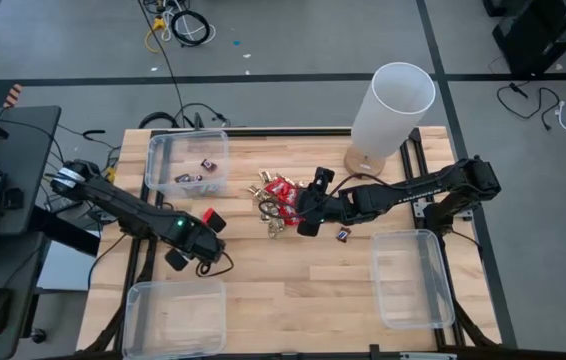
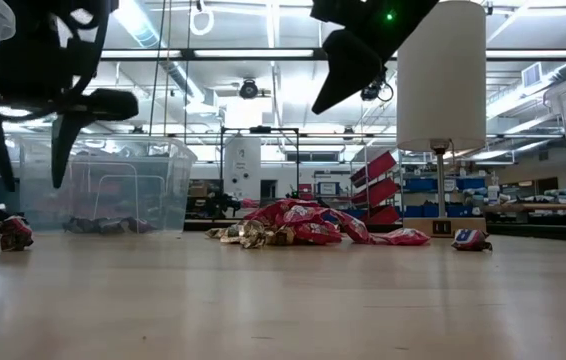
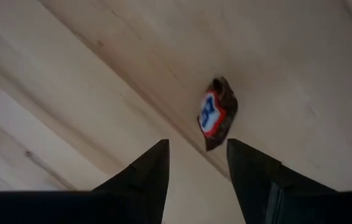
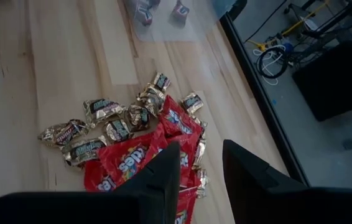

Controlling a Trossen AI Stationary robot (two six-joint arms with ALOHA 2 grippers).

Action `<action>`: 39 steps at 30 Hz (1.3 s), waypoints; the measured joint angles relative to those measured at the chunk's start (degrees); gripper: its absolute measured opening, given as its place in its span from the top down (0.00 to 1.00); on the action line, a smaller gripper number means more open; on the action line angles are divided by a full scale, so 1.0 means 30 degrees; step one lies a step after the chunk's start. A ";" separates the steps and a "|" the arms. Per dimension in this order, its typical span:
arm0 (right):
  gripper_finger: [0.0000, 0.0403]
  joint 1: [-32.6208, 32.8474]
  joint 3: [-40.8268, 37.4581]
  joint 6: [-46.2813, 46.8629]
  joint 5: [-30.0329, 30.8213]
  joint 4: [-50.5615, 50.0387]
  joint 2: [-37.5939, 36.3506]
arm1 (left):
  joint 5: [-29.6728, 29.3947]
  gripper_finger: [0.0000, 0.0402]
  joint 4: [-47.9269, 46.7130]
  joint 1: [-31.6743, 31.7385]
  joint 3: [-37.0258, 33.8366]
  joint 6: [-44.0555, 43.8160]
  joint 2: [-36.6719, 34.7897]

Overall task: Sort candy
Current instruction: Put the brown chocolate into the top left transparent bin

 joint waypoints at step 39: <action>0.73 -0.0022 0.0000 -0.0021 0.0007 0.0138 0.0000 | 0.0355 0.98 0.2834 0.0022 -0.2197 -0.0030 0.0007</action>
